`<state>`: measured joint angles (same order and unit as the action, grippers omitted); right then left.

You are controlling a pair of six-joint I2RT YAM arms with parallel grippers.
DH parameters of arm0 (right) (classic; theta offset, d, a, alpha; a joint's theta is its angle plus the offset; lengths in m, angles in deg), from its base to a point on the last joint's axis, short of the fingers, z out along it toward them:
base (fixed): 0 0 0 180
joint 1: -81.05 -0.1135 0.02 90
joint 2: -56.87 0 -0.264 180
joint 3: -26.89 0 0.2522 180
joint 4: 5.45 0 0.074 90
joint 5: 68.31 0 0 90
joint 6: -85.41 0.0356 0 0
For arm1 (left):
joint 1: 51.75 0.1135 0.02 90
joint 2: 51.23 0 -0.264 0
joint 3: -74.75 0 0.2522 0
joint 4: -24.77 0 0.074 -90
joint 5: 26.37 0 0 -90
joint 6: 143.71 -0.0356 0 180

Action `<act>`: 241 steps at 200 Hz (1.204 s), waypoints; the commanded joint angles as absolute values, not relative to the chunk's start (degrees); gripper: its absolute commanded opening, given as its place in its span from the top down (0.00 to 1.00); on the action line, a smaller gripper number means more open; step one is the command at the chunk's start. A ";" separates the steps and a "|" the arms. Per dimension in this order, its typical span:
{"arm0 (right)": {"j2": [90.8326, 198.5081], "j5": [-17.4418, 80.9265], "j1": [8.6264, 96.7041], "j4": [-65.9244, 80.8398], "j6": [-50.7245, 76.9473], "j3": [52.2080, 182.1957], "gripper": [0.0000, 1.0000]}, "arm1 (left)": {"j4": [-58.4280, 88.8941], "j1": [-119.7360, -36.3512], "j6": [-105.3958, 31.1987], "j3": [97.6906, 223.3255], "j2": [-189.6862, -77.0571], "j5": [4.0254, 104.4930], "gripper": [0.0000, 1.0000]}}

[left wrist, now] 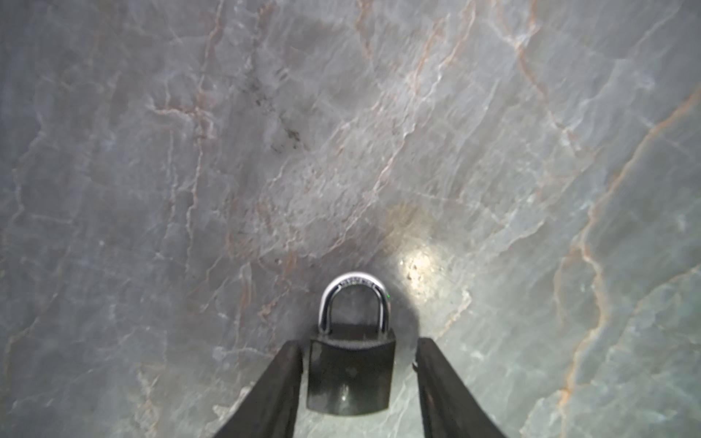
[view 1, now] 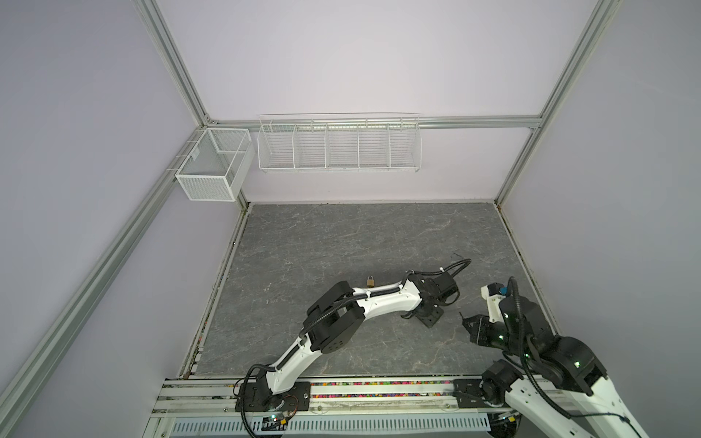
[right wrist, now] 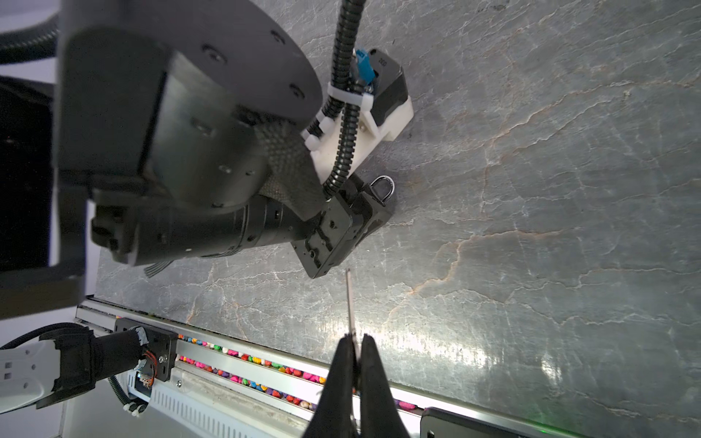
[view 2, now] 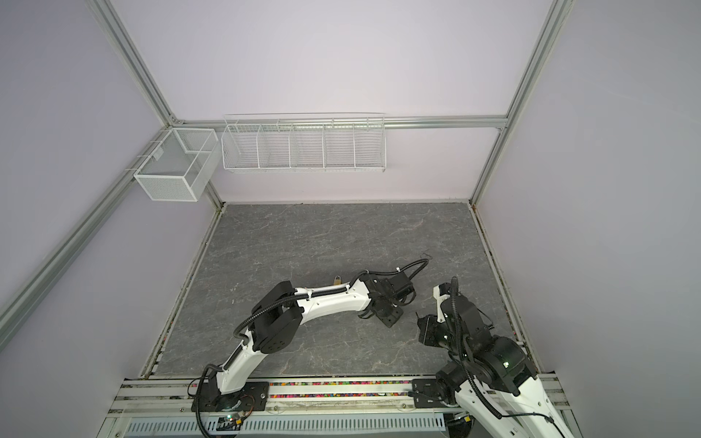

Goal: Unlock with the key
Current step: 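Close the left gripper on the black padlock body, then lift the black padlock with the left gripper while the right gripper brings the key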

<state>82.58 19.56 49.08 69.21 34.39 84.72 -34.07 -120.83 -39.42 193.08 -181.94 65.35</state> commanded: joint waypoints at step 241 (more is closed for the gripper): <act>87.98 23.67 49.04 60.69 25.41 88.15 0.93 | -20.93 -113.70 -13.41 180.09 -163.88 69.88 1.00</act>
<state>85.49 21.37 49.08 66.41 28.89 86.80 -29.41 -115.83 -22.72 185.26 -173.14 69.56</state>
